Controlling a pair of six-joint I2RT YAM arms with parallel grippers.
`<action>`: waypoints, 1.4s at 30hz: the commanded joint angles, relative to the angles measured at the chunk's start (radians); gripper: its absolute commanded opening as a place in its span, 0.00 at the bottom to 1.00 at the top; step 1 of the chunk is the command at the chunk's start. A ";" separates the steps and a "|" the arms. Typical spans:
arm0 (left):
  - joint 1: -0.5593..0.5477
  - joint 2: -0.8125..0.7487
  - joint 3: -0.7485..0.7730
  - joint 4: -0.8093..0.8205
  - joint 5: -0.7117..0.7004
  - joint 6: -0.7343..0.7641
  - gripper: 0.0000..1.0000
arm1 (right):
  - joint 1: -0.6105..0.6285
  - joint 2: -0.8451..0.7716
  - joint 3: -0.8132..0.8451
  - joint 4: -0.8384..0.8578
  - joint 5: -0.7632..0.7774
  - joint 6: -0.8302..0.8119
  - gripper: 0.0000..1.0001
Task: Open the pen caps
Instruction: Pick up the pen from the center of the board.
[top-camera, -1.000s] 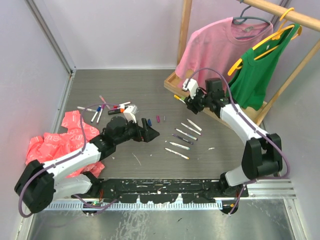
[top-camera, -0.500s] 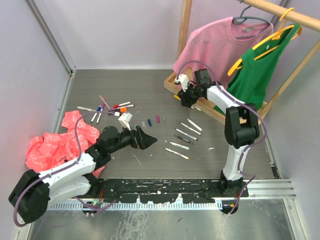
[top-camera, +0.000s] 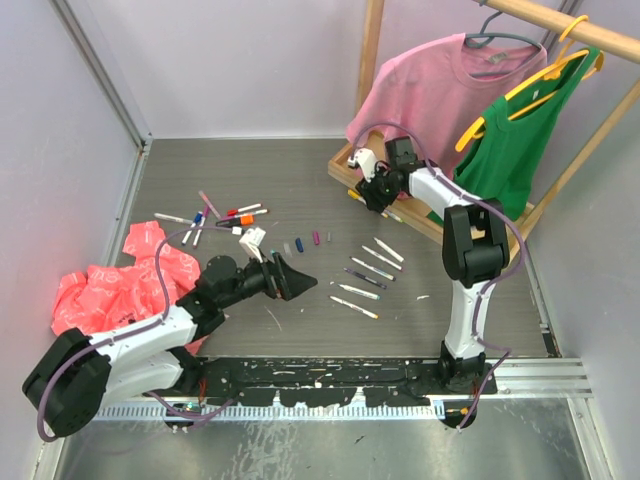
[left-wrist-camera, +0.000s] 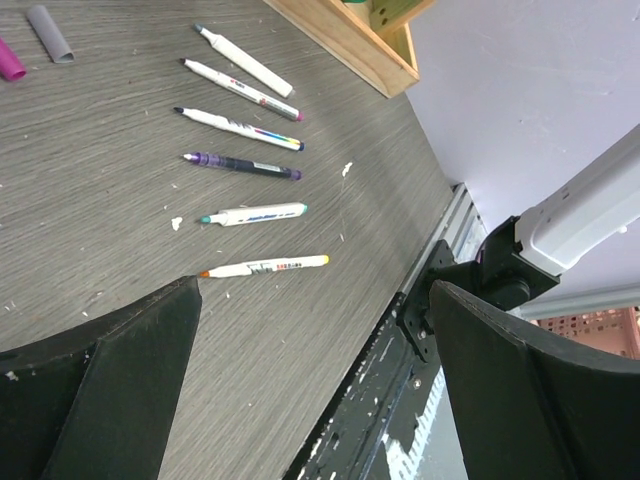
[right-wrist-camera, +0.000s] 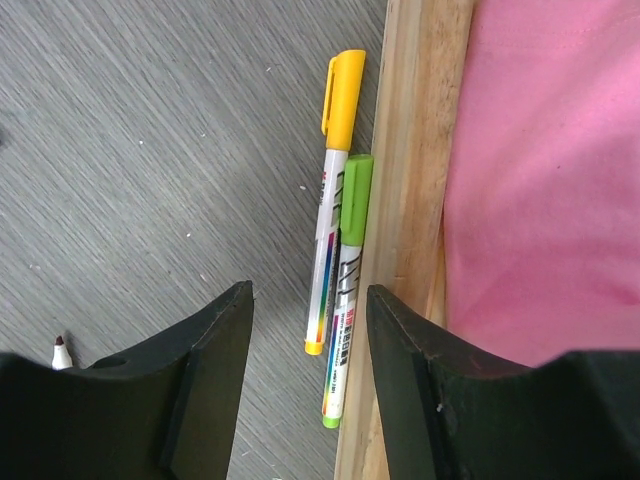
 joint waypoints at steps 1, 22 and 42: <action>0.003 -0.011 -0.008 0.095 0.021 -0.020 0.98 | -0.004 0.013 0.071 0.022 0.014 0.004 0.55; 0.004 -0.068 -0.042 0.081 -0.009 -0.026 0.98 | -0.003 0.123 0.122 -0.003 0.084 0.026 0.44; 0.003 -0.086 -0.045 0.064 -0.013 -0.028 0.98 | -0.004 0.184 0.162 -0.049 0.140 0.031 0.34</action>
